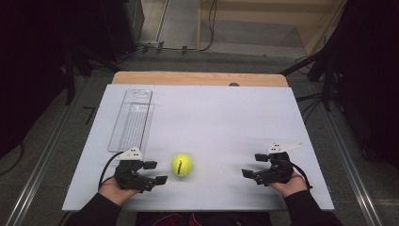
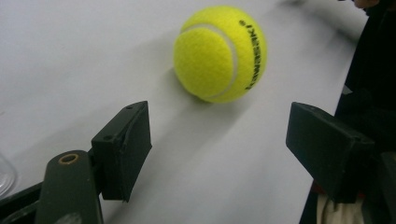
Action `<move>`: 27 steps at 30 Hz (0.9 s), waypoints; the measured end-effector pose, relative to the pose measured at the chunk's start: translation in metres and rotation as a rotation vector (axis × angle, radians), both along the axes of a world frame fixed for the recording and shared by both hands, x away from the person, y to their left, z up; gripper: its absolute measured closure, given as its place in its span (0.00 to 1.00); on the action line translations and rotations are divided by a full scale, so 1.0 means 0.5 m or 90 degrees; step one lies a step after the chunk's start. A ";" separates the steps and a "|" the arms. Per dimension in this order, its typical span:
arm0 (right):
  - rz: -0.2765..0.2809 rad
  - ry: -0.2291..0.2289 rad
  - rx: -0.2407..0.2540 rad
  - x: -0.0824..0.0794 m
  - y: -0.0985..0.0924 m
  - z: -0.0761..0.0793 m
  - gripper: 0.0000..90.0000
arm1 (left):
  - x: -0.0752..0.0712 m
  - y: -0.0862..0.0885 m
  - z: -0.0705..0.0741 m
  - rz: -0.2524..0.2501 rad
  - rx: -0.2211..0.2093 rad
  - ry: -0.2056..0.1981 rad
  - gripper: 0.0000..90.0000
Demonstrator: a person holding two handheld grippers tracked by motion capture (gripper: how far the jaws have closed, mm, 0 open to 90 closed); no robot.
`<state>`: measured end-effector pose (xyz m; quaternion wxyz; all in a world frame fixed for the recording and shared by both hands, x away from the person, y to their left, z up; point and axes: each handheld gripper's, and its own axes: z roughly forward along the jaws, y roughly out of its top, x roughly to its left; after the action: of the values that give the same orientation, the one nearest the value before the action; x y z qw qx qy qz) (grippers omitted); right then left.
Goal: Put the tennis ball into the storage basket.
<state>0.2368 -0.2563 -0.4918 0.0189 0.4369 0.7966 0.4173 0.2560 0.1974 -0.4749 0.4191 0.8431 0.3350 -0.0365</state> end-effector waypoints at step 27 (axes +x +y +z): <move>0.004 -0.003 0.002 0.001 0.001 0.000 0.07 | 0.047 -0.073 0.075 -0.003 0.011 -0.011 0.00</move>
<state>0.2373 -0.2557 -0.4917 0.0190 0.4333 0.7974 0.4195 0.2793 0.1611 -0.4376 0.4144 0.8477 0.3301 -0.0272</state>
